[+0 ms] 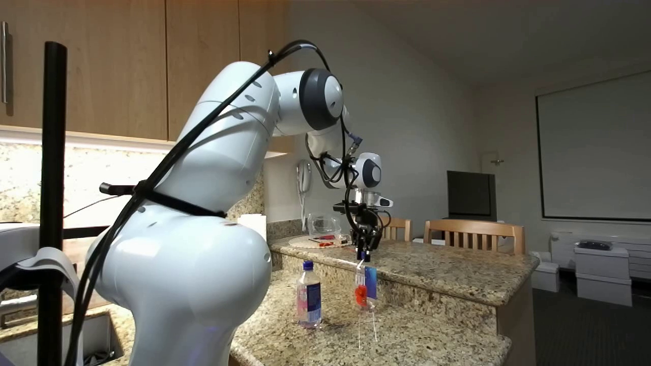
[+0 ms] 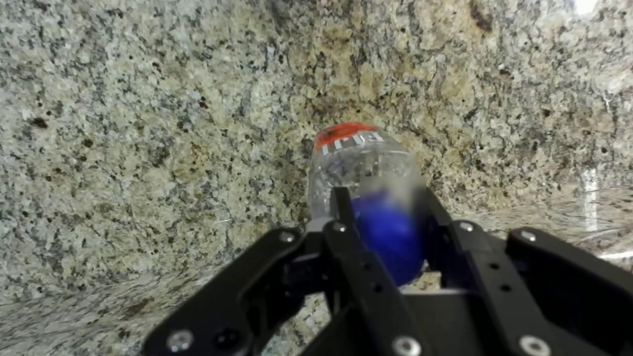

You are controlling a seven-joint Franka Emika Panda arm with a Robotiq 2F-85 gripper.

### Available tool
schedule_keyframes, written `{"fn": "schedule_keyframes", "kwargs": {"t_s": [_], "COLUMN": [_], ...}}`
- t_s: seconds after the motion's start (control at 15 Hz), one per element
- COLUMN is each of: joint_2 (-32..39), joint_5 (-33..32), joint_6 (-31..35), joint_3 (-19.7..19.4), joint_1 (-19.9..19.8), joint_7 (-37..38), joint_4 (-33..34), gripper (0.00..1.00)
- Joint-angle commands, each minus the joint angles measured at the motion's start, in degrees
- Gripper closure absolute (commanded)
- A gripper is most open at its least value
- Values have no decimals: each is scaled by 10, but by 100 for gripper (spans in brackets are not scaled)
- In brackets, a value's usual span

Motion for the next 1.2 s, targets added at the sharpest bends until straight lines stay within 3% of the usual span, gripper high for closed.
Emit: {"fn": "schedule_keyframes", "kwargs": {"t_s": [0.0, 0.2, 0.47, 0.87, 1.13], "joint_2": [-5, -5, -8, -73, -154], "joint_5": [-4, -4, -5, 6, 20], "joint_6": [-17, -17, -19, -14, -33], "joint_3": [-3, -3, -4, 10, 32], "joint_1": [3, 4, 6, 6, 1], "joint_7": [-10, -8, -5, -28, -73], "joint_4": [-1, -2, -2, -46, -126], "gripper": [40, 28, 3, 0, 0]}}
